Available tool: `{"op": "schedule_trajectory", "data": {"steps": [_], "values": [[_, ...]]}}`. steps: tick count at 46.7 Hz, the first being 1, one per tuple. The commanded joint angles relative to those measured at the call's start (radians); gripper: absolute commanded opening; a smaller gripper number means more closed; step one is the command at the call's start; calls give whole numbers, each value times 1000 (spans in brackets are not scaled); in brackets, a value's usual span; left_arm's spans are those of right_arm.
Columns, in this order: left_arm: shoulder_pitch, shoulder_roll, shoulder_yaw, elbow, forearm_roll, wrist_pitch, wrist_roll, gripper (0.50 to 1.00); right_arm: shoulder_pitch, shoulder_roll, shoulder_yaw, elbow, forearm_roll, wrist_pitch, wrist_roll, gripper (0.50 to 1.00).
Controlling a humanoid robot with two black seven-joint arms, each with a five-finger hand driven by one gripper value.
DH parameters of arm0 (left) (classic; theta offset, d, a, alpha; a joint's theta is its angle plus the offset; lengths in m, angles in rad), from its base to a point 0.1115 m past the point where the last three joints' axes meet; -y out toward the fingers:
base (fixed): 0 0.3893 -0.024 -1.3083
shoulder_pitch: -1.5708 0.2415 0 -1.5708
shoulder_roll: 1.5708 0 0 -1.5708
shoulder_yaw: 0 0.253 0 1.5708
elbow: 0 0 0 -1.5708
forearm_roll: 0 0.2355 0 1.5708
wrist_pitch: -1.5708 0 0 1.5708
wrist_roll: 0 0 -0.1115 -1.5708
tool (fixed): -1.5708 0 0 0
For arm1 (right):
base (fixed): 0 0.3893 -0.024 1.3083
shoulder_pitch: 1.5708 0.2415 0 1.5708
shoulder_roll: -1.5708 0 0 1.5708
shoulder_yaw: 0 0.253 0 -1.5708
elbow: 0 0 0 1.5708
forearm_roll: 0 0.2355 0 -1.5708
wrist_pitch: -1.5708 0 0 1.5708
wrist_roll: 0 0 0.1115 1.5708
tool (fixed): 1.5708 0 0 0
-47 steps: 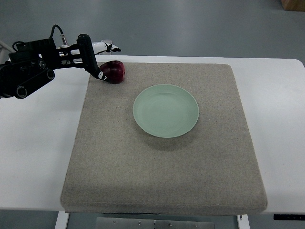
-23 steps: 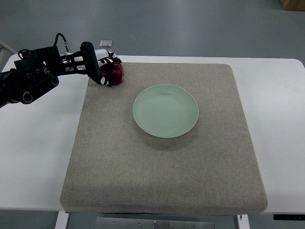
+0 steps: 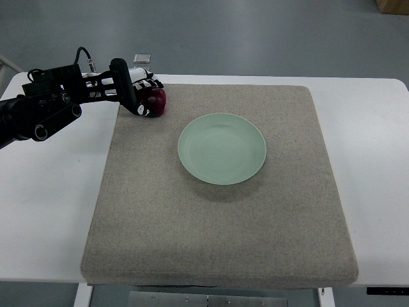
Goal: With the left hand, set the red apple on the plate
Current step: 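Close the left hand fingers around the red apple, then lift the apple and carry it onto the pale green plate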
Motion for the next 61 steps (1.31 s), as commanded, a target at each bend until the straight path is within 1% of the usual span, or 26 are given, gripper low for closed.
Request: {"op": "schedule_trajectory", "data": {"steps": [1, 9, 14, 19, 28, 49, 52, 61], "values": [[-1, 0, -1, 0, 0, -1, 0, 608, 0, 0, 0, 0, 0, 0, 0, 964], [-11, -2, -10, -9, -8, -1, 0, 617, 0, 0, 0, 0, 0, 0, 0, 964], [-18, -3, -21, -34, -11, -1, 0, 617, 0, 0, 0, 0, 0, 0, 0, 964], [-37, -3, -30, -78, -12, 2, 0, 617, 0, 0, 0, 0, 0, 0, 0, 964], [-40, 2, -46, -172, -11, 40, -1, 619, 0, 0, 0, 0, 0, 0, 0, 964], [-31, -2, -40, -400, 7, 68, -3, 632, 0, 0, 0, 0, 0, 0, 0, 964], [-28, -2, -35, -417, 9, 68, -1, 638, 0, 0, 0, 0, 0, 0, 0, 964], [-21, -2, -27, -424, 9, 66, -3, 658, 0, 0, 0, 0, 0, 0, 0, 964]]}}
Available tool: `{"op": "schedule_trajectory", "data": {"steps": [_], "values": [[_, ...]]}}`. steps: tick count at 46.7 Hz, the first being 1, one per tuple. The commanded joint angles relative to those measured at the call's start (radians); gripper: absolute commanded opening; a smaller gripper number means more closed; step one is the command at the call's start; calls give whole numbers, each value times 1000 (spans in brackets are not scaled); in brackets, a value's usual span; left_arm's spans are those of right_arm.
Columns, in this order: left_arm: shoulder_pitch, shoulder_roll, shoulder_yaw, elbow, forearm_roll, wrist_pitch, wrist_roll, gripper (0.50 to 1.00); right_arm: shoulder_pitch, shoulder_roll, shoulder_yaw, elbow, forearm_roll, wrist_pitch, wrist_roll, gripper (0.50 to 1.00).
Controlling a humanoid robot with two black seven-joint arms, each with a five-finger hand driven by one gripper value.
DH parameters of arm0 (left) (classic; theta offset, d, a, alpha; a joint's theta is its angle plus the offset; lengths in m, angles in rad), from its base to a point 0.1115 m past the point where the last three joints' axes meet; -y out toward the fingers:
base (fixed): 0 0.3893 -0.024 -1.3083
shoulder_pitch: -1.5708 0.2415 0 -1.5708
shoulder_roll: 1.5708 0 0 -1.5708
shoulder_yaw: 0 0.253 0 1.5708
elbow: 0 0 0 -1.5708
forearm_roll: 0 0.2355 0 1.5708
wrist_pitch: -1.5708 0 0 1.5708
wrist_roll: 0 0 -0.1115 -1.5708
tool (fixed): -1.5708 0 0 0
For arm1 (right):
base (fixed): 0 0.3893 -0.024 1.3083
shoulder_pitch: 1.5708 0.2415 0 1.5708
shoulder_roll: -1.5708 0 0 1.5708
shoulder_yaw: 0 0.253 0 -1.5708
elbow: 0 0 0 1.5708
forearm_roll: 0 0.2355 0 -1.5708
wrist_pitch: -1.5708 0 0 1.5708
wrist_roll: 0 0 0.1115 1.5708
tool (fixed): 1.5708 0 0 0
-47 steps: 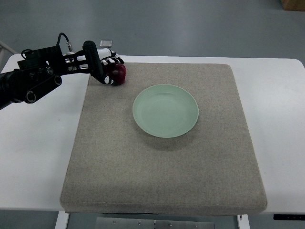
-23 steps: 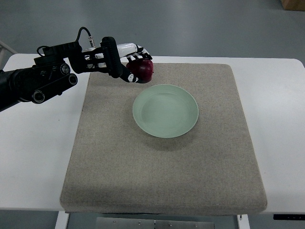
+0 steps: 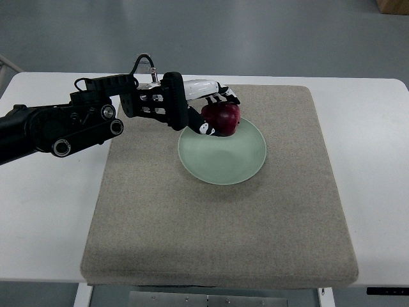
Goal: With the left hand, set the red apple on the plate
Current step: 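Lift the apple and carry it onto the pale green plate, then open the left hand fingers to release the apple on the plate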
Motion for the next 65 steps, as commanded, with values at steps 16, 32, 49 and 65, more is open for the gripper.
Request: {"op": "schedule_trajectory", "data": {"steps": [16, 32, 49, 65], "values": [[3, 3, 54, -2, 0, -11, -9, 681, 0, 0, 0, 0, 0, 0, 0, 964], [36, -11, 62, 3, 0, -11, -7, 726, 0, 0, 0, 0, -1, 0, 0, 964], [43, -11, 60, 6, -1, -9, -9, 887, 0, 0, 0, 0, -1, 0, 0, 964], [43, -3, 56, 7, -4, -9, -9, 964, 0, 0, 0, 0, 0, 0, 0, 964]]}}
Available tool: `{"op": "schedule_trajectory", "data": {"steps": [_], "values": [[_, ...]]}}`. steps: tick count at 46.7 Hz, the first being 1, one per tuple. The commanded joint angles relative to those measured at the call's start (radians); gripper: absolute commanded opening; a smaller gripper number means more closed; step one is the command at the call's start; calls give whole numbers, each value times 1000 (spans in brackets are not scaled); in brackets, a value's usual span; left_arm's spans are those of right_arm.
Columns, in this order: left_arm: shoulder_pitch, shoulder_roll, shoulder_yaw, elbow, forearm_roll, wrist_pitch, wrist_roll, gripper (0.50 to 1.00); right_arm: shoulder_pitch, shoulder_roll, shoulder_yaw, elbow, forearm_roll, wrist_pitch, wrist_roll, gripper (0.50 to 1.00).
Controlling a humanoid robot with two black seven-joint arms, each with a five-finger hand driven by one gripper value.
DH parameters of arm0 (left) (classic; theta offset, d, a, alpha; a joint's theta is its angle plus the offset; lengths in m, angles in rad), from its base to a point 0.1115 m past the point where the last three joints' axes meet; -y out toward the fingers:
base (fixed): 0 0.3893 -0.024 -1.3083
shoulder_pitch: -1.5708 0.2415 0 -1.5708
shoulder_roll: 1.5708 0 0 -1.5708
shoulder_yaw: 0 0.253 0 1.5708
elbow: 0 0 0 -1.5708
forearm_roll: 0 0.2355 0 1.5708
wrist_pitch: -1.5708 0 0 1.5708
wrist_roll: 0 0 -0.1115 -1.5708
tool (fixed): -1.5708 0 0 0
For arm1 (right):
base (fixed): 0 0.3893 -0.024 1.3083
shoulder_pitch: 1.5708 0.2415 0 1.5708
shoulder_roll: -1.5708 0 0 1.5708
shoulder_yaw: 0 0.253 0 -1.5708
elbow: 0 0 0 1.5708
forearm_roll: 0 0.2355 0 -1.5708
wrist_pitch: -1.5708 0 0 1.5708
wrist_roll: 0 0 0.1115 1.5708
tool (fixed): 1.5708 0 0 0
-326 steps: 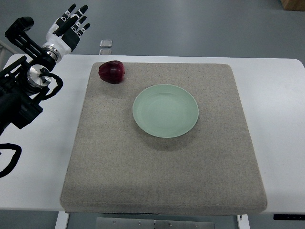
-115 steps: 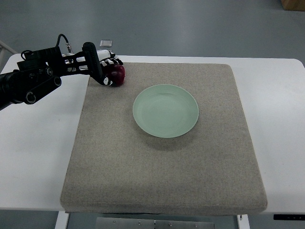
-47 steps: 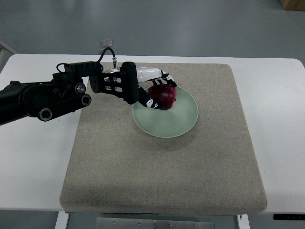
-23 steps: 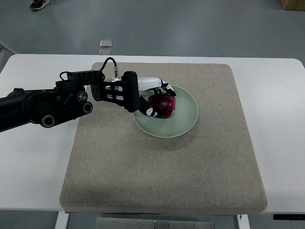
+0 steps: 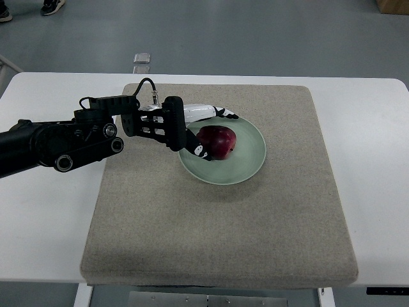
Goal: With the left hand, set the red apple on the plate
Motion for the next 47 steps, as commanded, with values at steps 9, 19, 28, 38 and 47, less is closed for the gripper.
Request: {"op": "schedule_trajectory", "data": {"steps": [9, 19, 28, 38, 47], "values": [[-3, 17, -13, 28, -15, 0, 0, 975, 0, 0, 0, 0, 1, 0, 0, 964], [-5, 26, -16, 125, -18, 1, 0, 981, 0, 0, 0, 0, 1, 0, 0, 964], [-6, 24, -19, 234, -21, 15, 0, 986, 0, 0, 0, 0, 1, 0, 0, 964], [0, 15, -127, 347, -41, 15, 0, 986, 0, 0, 0, 0, 1, 0, 0, 964], [0, -15, -180, 415, -257, 33, 16, 984, 0, 0, 0, 0, -1, 0, 0, 964]]}}
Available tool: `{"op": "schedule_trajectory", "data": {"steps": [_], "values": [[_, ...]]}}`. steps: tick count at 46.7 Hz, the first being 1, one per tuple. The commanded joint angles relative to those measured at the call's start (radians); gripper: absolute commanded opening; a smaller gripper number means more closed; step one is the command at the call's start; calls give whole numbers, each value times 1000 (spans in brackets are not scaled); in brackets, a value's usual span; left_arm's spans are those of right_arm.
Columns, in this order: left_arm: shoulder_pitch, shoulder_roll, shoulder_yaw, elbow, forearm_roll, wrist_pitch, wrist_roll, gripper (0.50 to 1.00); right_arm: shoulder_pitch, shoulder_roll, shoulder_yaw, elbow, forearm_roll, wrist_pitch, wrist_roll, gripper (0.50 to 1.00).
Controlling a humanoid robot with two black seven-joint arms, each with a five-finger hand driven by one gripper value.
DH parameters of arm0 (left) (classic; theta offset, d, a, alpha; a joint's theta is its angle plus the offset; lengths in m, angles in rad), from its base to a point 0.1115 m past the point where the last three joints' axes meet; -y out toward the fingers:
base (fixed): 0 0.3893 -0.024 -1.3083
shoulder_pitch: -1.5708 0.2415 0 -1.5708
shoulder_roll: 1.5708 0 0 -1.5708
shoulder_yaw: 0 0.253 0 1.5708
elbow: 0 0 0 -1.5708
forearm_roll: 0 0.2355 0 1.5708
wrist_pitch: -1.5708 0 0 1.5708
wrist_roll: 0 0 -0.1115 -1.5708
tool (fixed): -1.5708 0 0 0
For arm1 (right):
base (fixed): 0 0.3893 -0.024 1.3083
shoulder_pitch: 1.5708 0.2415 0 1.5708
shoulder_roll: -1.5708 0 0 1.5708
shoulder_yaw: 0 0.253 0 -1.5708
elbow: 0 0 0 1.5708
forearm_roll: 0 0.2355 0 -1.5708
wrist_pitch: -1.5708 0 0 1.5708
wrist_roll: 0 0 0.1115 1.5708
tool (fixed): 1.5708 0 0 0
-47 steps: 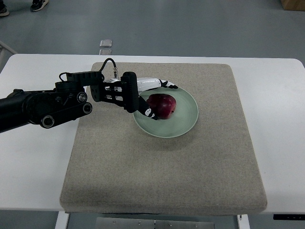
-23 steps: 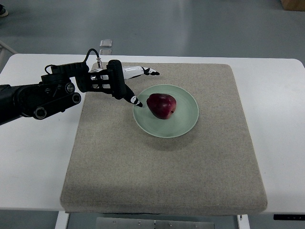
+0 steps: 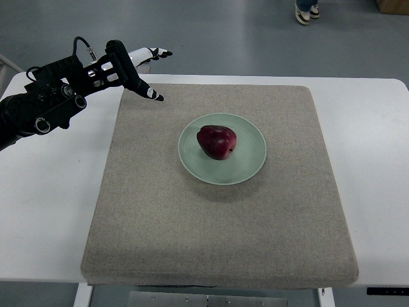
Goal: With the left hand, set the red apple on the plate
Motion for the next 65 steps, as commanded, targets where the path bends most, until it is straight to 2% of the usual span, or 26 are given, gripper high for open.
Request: {"op": "schedule_trajectory", "data": {"steps": [1, 6, 14, 26, 30, 38, 50, 56, 65], "values": [[0, -18, -5, 29, -136, 22, 16, 984, 0, 0, 0, 0, 0, 0, 0, 964], [-2, -44, -5, 67, -316, 75, 47, 984, 0, 0, 0, 0, 0, 0, 0, 964], [-4, -86, -8, 127, -606, 161, 142, 984, 0, 0, 0, 0, 0, 0, 0, 964], [-5, -112, -56, 192, -920, 171, 149, 984, 0, 0, 0, 0, 0, 0, 0, 964], [-5, -112, -119, 219, -969, 147, 148, 984, 0, 0, 0, 0, 0, 0, 0, 964], [26, -124, -264, 256, -997, 49, 146, 984, 0, 0, 0, 0, 0, 0, 0, 964], [76, -147, -410, 264, -1009, -3, 142, 984, 0, 0, 0, 0, 0, 0, 0, 964], [82, -146, -444, 265, -1020, -39, 142, 984, 0, 0, 0, 0, -1, 0, 0, 964], [85, -146, -445, 302, -1020, -141, 113, 984, 0, 0, 0, 0, 0, 0, 0, 964]]}}
